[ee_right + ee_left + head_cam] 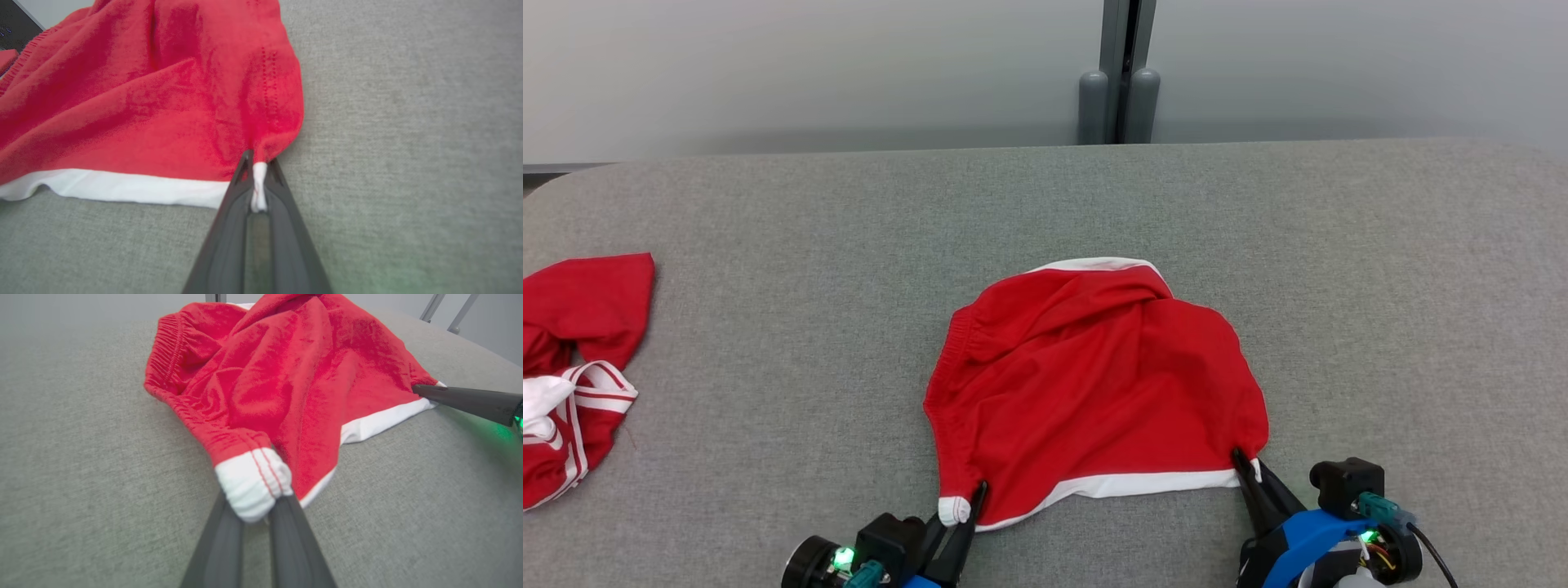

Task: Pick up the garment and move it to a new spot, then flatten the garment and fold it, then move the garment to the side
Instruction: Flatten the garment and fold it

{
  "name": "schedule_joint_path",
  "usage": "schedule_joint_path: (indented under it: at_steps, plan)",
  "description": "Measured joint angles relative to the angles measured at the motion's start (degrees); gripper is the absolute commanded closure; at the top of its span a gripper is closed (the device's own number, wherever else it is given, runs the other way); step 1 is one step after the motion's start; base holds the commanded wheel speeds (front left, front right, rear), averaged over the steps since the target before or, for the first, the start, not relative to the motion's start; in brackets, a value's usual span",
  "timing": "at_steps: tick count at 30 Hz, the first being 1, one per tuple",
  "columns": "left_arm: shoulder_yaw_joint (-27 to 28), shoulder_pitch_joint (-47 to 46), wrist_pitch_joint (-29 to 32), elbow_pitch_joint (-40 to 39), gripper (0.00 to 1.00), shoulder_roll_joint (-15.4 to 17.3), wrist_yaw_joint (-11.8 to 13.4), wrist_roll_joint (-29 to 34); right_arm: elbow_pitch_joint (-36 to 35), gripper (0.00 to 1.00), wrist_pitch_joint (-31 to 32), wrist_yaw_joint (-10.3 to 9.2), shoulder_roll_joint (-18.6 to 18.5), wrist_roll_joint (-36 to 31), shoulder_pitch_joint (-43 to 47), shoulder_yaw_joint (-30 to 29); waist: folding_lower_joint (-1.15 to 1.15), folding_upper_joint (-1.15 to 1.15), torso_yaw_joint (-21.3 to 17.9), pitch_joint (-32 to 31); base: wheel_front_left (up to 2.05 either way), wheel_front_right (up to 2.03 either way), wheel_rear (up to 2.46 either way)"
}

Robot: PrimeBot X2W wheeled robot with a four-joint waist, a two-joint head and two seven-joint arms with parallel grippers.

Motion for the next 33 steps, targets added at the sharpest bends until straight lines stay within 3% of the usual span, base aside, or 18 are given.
schedule_joint_path:
  at_steps: [10, 17, 25, 33]
  plan:
    - [2.4, -1.0, 0.0, -6.5, 1.0, -0.1, 0.0, -3.9, -12.4, 1.0, 0.3, 0.02, -0.3, -1.3, 2.7, -3.1, 0.0, 0.0, -1.4, -0.8, 0.0, 0.0, 0.0]
    - [0.5, -10.2, 0.0, -8.3, 1.0, 0.3, 0.0, -5.9, -18.3, 1.0, 0.3, 0.02, -2.4, -0.2, -2.5, -4.6, 0.0, 0.0, -2.5, 1.1, 0.0, 0.0, 0.0]
    - [-2.4, -34.3, 2.8, -6.6, 1.0, 4.0, 0.0, -9.4, -15.9, 1.0, 0.8, 0.02, -5.9, 7.0, -24.5, -3.0, 0.02, 0.01, -5.0, 7.9, 0.0, 0.0, 0.0]
    - [-4.3, -61.5, 5.9, -0.7, 1.0, 4.8, 0.0, -16.8, -7.8, 1.0, 2.1, 0.02, -10.1, 11.6, -51.0, -2.2, 0.02, 0.02, -6.5, 16.1, 0.0, 0.0, 0.0]
